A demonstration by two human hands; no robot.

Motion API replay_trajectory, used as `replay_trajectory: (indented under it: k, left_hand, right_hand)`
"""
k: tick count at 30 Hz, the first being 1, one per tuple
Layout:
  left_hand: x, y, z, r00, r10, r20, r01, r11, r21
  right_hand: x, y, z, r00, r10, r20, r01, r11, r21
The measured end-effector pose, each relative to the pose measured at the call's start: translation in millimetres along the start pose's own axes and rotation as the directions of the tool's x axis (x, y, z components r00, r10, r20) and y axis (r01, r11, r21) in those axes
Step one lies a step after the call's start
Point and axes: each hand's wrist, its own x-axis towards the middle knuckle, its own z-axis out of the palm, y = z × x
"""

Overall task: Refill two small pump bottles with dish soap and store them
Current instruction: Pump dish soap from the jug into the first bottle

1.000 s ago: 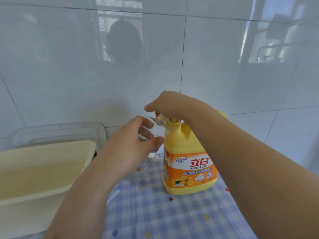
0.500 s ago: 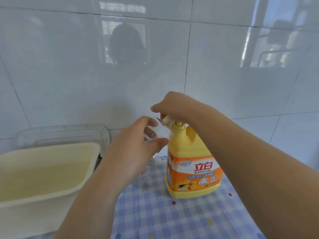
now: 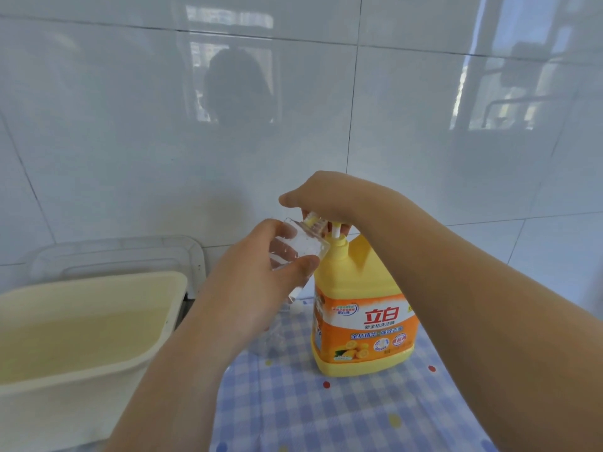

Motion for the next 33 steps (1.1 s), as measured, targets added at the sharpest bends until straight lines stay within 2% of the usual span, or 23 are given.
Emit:
replay_trajectory:
  k: [10, 15, 21, 33]
  left_hand:
    - [0.0, 1.3, 0.3, 1.000, 0.018, 0.005, -0.018, 0.999, 0.033]
    - [-0.1, -0.8, -0.1, 1.000, -0.001, 0.030, -0.001, 0.999, 0.050]
    - [-1.6, 1.2, -0.7, 0.999, -0.012, 0.033, 0.009, 0.996, 0.085]
    - [-5.2, 7.0, -0.8, 0.998, 0.022, -0.063, -0.008, 0.979, 0.206]
  right_hand:
    - [2.1, 5.3, 0.5, 1.000, 0.026, -0.014, -0.025, 0.999, 0.042]
    - [2.1, 7.9, 7.9, 0.999, -0.029, -0.045, 0.029, 1.000, 0.004]
    - [2.6, 8.3, 9.3, 0.996, -0.012, -0.085, 0.016, 0.999, 0.039]
    - [8.8, 8.6, 8.0, 0.991, -0.001, -0.135, 0.005, 0.999, 0.033]
